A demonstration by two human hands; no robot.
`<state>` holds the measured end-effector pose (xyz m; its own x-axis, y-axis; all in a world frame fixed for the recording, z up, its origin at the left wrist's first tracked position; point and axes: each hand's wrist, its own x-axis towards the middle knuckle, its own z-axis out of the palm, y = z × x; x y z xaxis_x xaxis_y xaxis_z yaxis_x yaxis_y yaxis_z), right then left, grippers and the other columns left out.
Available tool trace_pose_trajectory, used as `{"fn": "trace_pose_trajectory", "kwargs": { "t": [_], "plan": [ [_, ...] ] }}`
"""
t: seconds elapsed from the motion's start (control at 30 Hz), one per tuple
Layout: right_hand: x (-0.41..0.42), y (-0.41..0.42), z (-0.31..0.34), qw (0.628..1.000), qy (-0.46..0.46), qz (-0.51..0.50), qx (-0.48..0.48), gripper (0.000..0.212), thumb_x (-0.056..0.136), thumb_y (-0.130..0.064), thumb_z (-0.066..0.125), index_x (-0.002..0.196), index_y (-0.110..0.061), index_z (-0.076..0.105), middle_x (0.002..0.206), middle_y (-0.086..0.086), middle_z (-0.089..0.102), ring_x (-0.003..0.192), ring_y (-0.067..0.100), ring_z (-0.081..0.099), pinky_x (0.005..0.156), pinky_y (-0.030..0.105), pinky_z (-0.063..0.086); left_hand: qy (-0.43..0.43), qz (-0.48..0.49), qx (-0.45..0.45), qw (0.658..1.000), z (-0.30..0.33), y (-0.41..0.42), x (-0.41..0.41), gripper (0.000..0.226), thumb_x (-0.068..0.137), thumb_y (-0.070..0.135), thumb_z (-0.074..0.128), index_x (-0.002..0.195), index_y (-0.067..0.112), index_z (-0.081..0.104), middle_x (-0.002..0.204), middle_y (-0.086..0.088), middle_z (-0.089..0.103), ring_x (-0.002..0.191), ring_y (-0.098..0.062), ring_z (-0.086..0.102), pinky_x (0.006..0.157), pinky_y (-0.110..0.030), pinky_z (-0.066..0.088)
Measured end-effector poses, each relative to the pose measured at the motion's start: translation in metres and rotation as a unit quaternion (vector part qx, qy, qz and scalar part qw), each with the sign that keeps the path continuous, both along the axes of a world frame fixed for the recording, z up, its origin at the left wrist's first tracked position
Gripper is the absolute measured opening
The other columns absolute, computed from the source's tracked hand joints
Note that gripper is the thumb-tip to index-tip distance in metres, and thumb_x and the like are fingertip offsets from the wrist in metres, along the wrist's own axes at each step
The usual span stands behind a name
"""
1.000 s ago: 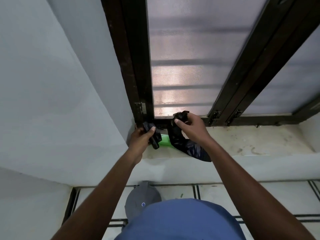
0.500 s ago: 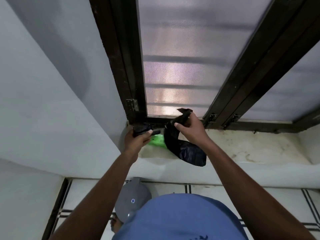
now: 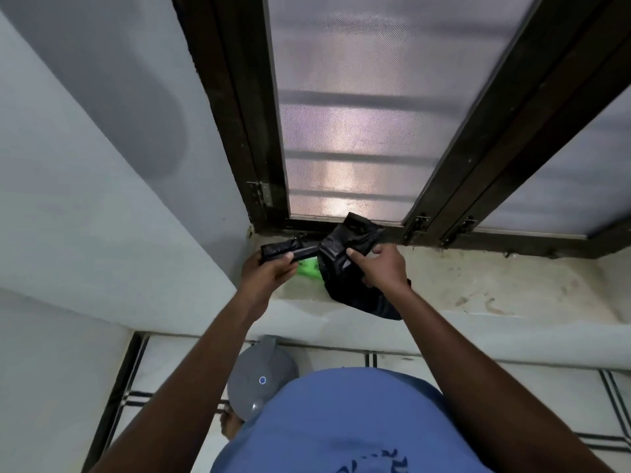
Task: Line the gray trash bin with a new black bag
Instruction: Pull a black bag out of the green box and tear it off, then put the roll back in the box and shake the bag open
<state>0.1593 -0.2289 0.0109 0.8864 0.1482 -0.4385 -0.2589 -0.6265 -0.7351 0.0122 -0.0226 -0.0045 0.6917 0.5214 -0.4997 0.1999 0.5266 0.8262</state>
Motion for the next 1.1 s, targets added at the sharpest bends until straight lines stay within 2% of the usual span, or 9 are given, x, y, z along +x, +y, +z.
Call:
{"fn": "trace_pose_trajectory", "kwargs": {
  "t": [0.1,0.2,0.27,0.43,0.6,0.73,0.93,1.0,1.1],
  "plan": [
    [-0.009,0.003,0.001,0.969,0.093,-0.135,0.187,0.060,0.100,-0.013,0.084,0.131,-0.017,0.032,0.111,0.014,0.064,0.077,0.023,0.075,0.071,0.036,0.068,-0.006,-0.016,-0.009,1.000,0.007,-0.002,-0.005,0.032,0.097,0.005,0.079,0.127,-0.002,0.072,0.127,-0.022,0.078,0.118,-0.035,0.077,0.107,-0.044,0.060],
    [-0.029,0.000,0.010,0.987,-0.058,-0.111,0.099,0.041,0.105,-0.023,0.076,0.125,-0.015,0.041,0.100,0.000,0.053,0.080,0.017,0.062,0.067,0.035,0.057,-0.024,-0.046,-0.013,0.999,0.019,-0.004,-0.011,0.031,0.100,0.007,0.076,0.130,0.001,0.069,0.127,-0.017,0.079,0.119,-0.034,0.077,0.106,-0.041,0.061],
    [-0.042,0.001,0.018,0.985,-0.106,-0.048,0.128,0.025,0.108,-0.033,0.073,0.114,-0.014,0.058,0.095,0.003,0.064,0.075,0.018,0.064,0.068,0.040,0.061,-0.038,-0.061,-0.015,0.997,0.029,-0.006,-0.015,0.034,0.102,0.008,0.074,0.133,-0.002,0.065,0.128,-0.018,0.079,0.118,-0.035,0.077,0.103,-0.040,0.062],
    [-0.063,0.021,0.044,0.960,0.097,0.106,0.238,0.054,0.100,-0.057,0.078,0.134,-0.016,0.066,0.120,0.012,0.080,0.087,0.029,0.084,0.088,0.055,0.071,-0.063,-0.118,0.010,0.991,0.054,-0.007,-0.022,0.039,0.105,0.016,0.071,0.139,0.000,0.059,0.129,-0.018,0.078,0.118,-0.036,0.077,0.104,-0.041,0.061],
    [-0.070,0.029,0.044,0.920,0.154,0.085,0.350,0.030,0.104,-0.027,0.080,0.130,-0.014,0.073,0.115,0.011,0.078,0.086,0.025,0.080,0.083,0.039,0.068,-0.057,-0.132,0.060,0.988,0.069,0.004,-0.038,0.036,0.105,0.018,0.071,0.138,0.006,0.063,0.125,-0.017,0.079,0.111,-0.037,0.080,0.100,-0.043,0.063],
    [-0.074,0.036,0.047,0.899,0.193,0.066,0.388,0.046,0.103,-0.013,0.080,0.145,-0.014,0.062,0.112,0.010,0.079,0.084,0.027,0.080,0.082,0.040,0.069,-0.063,-0.133,0.056,0.988,0.071,0.016,-0.048,0.021,0.105,0.009,0.069,0.126,0.006,0.067,0.129,-0.022,0.076,0.112,-0.038,0.079,0.101,-0.041,0.063],
    [-0.079,0.048,0.068,0.891,0.258,0.049,0.370,0.049,0.102,-0.056,0.074,0.113,-0.008,0.068,0.114,0.018,0.073,0.090,0.030,0.080,0.086,0.040,0.069,-0.069,-0.158,0.020,0.985,0.078,0.026,-0.060,0.015,0.101,-0.011,0.060,0.104,-0.002,0.072,0.133,-0.027,0.073,0.111,-0.041,0.078,0.105,-0.045,0.061],
    [-0.079,0.050,0.069,0.891,0.251,0.056,0.374,0.041,0.104,-0.049,0.076,0.104,-0.009,0.067,0.109,0.018,0.074,0.089,0.028,0.081,0.083,0.038,0.070,-0.071,-0.160,-0.020,0.984,0.082,0.029,-0.063,0.017,0.102,-0.005,0.056,0.098,-0.004,0.072,0.134,-0.027,0.073,0.114,-0.046,0.076,0.108,-0.049,0.060],
    [-0.080,0.050,0.066,0.889,0.244,0.066,0.382,0.020,0.107,-0.020,0.076,0.114,-0.003,0.069,0.111,0.022,0.079,0.087,0.030,0.082,0.085,0.038,0.071,-0.064,-0.159,-0.016,0.985,0.086,0.030,-0.067,0.015,0.105,0.002,0.061,0.101,-0.005,0.073,0.130,-0.025,0.076,0.114,-0.045,0.076,0.107,-0.048,0.060]
  ]
}}
